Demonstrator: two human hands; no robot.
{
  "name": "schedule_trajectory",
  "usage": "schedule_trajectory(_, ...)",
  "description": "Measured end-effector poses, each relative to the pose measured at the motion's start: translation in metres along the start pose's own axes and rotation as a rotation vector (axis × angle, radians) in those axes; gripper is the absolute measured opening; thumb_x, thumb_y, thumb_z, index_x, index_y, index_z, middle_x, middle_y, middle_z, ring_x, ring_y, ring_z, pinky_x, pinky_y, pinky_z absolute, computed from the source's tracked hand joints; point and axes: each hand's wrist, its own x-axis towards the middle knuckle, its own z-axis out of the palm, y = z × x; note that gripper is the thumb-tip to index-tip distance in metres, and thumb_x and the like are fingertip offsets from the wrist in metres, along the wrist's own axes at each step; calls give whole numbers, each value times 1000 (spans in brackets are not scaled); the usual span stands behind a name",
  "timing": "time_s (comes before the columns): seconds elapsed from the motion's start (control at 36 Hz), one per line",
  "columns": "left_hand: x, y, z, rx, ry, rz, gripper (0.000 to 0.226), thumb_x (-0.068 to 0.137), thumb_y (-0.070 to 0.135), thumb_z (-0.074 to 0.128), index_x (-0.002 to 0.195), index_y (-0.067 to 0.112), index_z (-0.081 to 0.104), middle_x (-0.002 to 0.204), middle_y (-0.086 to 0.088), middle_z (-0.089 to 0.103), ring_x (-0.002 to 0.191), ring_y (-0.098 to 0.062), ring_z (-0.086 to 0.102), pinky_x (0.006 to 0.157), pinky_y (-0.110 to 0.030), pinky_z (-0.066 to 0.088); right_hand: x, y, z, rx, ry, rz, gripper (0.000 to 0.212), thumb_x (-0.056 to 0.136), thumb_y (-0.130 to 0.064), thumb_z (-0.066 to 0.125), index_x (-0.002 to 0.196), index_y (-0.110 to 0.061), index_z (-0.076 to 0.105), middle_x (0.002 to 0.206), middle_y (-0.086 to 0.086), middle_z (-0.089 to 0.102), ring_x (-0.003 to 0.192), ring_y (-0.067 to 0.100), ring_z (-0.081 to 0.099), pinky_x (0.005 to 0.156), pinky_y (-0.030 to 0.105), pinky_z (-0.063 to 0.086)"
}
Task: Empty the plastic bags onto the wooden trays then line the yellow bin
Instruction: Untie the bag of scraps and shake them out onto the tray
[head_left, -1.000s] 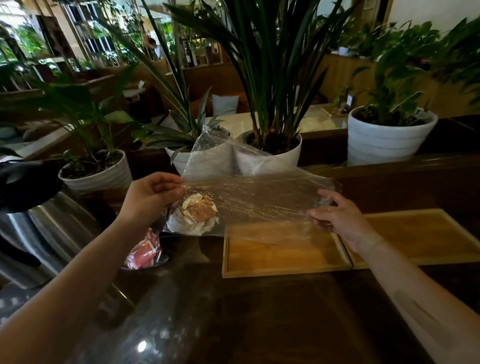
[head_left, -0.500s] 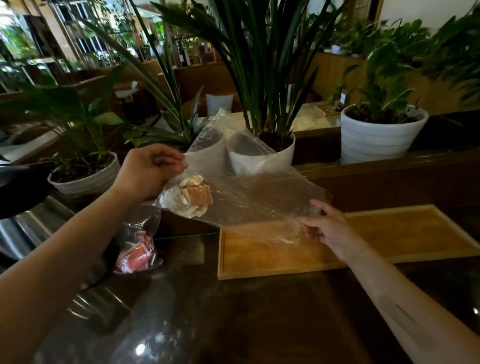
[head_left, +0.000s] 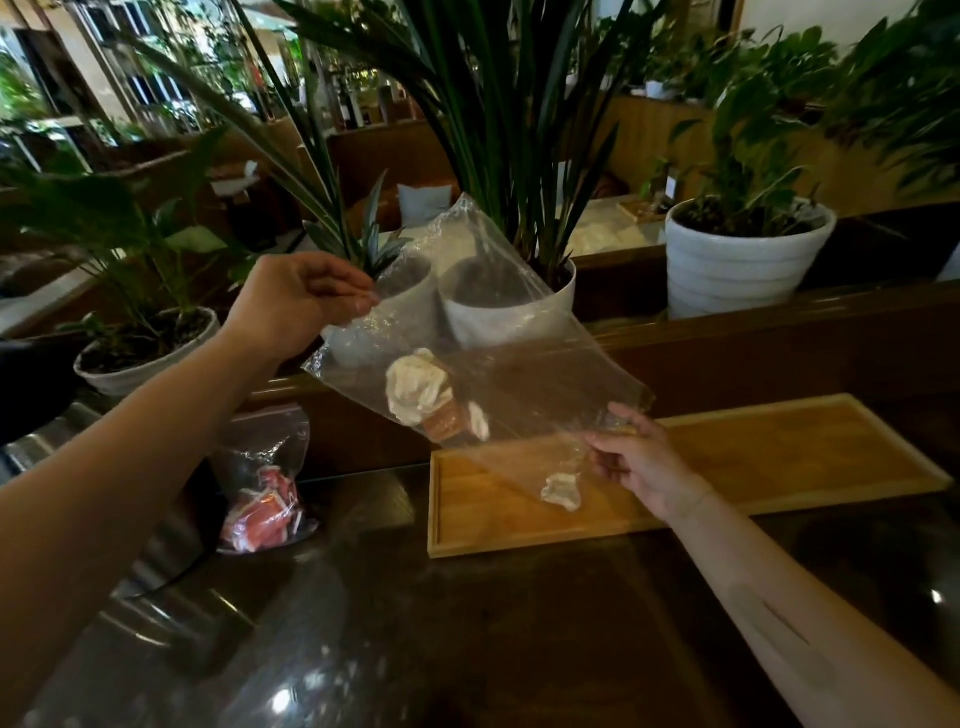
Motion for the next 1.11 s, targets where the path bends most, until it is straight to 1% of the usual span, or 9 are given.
schedule_trajectory(0.17, -1, -4, -2, 25, -5, -3, 23, 81, 3, 74, 104, 4, 70, 90, -2, 75, 72, 2, 70, 65, -12, 53, 0, 4, 2, -2, 4, 0, 70, 81, 4, 69, 142, -20, 42, 97, 14, 69, 82, 25, 62, 78, 41, 50)
schedule_trajectory(0.36, -6, -5, -8, 1, -9, -6, 17, 79, 3, 75, 93, 13, 71, 89, -2, 75, 74, -1, 71, 70, -16, 55, 1, 3, 5, 3, -16, -11, 72, 82, 4, 69, 144, -20, 41, 104, 16, 73, 81, 24, 62, 70, 37, 51)
schedule_trajectory(0.53, -6, -4, -16, -6, 23, 16, 20, 78, 4, 76, 87, 21, 71, 75, 14, 76, 75, 1, 70, 77, -19, 57, -1, 1, 9, -15, -29, -48, 72, 80, 1, 73, 142, -21, 43, 86, 4, 78, 81, 22, 66, 74, 38, 55)
schedule_trajectory(0.58, -6, -5, -21, -4, 34, 27, 20, 78, 6, 77, 88, 22, 72, 77, 15, 76, 78, -1, 71, 80, -22, 56, -2, -1, 11, -23, -38, -66, 72, 80, -2, 74, 142, -23, 44, 88, 4, 78, 84, 23, 67, 79, 40, 56)
schedule_trajectory(0.67, -7, -2, -27, -11, 51, 65, 19, 78, 6, 76, 87, 22, 71, 77, 14, 76, 79, 0, 72, 76, -14, 56, -3, -5, 17, -23, -44, -77, 69, 79, -4, 75, 139, -23, 48, 91, 4, 78, 84, 22, 67, 79, 39, 56)
schedule_trajectory(0.78, -8, 9, -31, -28, 84, 100, 18, 79, 7, 76, 93, 17, 71, 86, 2, 75, 80, -7, 71, 78, -17, 55, -6, -6, 25, 3, -52, -85, 66, 80, -4, 74, 138, -24, 48, 99, 7, 76, 84, 21, 66, 74, 37, 54)
schedule_trajectory(0.94, -5, 19, -37, -21, 117, 133, 18, 79, 10, 77, 94, 17, 73, 78, 10, 74, 69, 5, 68, 67, -9, 52, -10, -7, 32, 42, -59, -125, 67, 77, -8, 76, 136, -26, 50, 111, 10, 72, 87, 22, 65, 76, 36, 53)
schedule_trajectory(1.03, -4, 23, -39, 7, 139, 143, 20, 79, 10, 77, 99, 15, 73, 87, 2, 73, 71, 2, 68, 70, -12, 53, -10, -9, 33, 59, -63, -133, 66, 78, -8, 75, 136, -26, 49, 115, 11, 69, 89, 23, 64, 74, 36, 52)
schedule_trajectory(1.11, -3, 26, -41, 8, 134, 149, 17, 79, 11, 78, 91, 21, 73, 86, 2, 74, 76, -7, 69, 76, -23, 56, -11, -11, 35, 63, -54, -141, 65, 79, -8, 75, 136, -27, 50, 114, 10, 70, 89, 23, 64, 74, 35, 52)
